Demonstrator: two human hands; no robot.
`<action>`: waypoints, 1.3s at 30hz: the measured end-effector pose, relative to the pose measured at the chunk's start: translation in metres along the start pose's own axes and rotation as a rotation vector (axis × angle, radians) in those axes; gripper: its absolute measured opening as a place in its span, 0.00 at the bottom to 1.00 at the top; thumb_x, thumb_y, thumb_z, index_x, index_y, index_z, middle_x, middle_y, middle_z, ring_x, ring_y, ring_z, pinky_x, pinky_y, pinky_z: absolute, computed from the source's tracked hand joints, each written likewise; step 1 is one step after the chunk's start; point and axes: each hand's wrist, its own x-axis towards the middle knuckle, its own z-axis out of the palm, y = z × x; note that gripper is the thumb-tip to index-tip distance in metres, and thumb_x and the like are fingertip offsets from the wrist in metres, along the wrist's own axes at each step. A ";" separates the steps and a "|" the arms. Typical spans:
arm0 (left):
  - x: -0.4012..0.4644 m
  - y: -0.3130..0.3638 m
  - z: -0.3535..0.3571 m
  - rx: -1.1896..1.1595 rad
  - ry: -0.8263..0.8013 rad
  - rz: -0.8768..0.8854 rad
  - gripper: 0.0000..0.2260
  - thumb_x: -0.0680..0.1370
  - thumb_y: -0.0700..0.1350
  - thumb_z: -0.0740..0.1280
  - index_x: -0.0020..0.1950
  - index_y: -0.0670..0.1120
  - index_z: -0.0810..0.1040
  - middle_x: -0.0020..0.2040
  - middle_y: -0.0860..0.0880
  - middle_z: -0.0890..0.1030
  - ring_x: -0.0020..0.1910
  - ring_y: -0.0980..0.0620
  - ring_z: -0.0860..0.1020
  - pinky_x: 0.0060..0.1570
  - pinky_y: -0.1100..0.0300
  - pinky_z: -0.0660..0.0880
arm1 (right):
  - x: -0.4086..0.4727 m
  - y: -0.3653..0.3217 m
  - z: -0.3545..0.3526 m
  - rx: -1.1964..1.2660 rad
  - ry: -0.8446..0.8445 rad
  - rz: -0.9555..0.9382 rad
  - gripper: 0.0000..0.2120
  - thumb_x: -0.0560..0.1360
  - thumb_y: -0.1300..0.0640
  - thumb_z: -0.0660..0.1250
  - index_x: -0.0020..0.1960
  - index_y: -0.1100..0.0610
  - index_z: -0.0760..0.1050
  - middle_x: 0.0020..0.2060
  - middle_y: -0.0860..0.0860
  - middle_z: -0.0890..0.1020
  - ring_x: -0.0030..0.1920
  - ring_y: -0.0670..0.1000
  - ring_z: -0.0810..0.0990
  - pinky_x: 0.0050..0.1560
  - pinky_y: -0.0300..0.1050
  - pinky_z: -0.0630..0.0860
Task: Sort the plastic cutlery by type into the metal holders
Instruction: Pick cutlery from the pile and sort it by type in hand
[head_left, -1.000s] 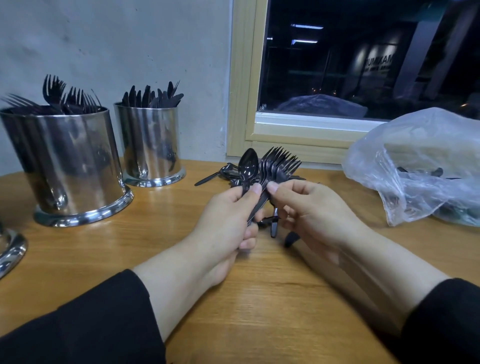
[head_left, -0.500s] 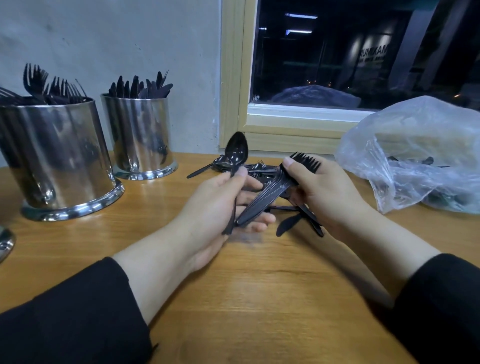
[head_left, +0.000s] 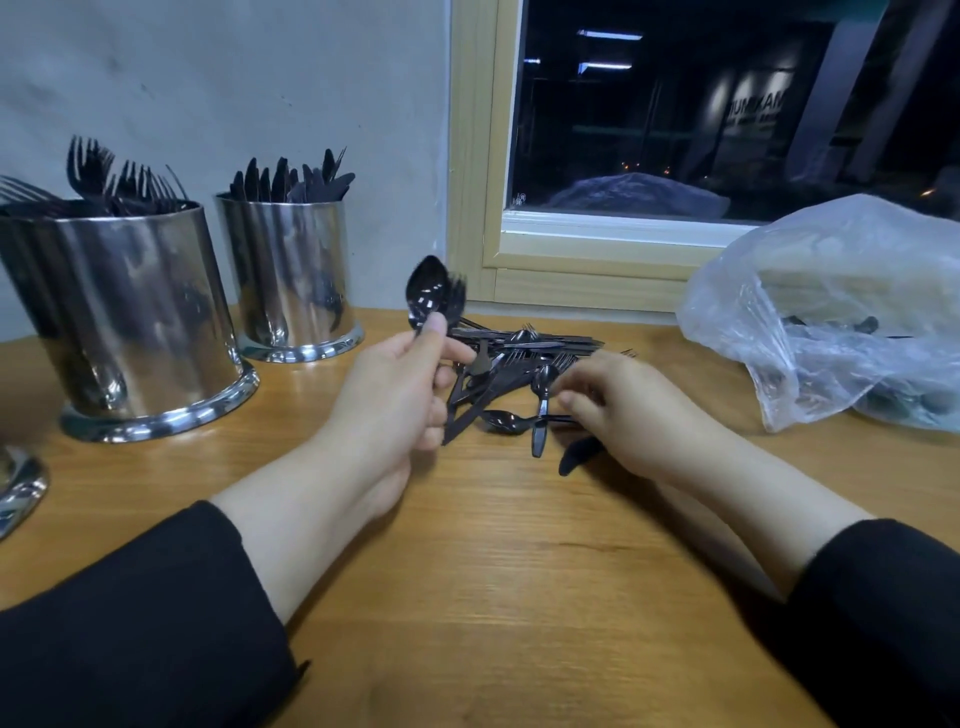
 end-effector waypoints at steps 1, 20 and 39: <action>0.001 0.000 -0.001 -0.019 0.040 -0.001 0.17 0.85 0.56 0.60 0.46 0.45 0.79 0.35 0.52 0.68 0.26 0.56 0.59 0.21 0.65 0.53 | 0.000 0.002 0.003 -0.059 -0.070 -0.002 0.08 0.81 0.54 0.64 0.55 0.52 0.82 0.47 0.46 0.79 0.49 0.48 0.77 0.46 0.40 0.66; -0.001 -0.005 0.001 -0.044 0.064 0.068 0.15 0.85 0.54 0.62 0.47 0.45 0.80 0.34 0.52 0.68 0.26 0.55 0.62 0.22 0.64 0.58 | -0.010 -0.031 -0.011 0.448 0.174 -0.021 0.07 0.80 0.53 0.69 0.43 0.49 0.79 0.34 0.46 0.80 0.32 0.40 0.75 0.30 0.28 0.71; -0.010 -0.009 0.016 0.077 0.024 0.139 0.22 0.84 0.58 0.60 0.44 0.43 0.81 0.24 0.55 0.70 0.22 0.55 0.65 0.24 0.62 0.62 | -0.015 -0.048 0.003 0.386 0.098 0.011 0.14 0.80 0.51 0.66 0.38 0.52 0.80 0.28 0.46 0.80 0.26 0.42 0.73 0.31 0.35 0.68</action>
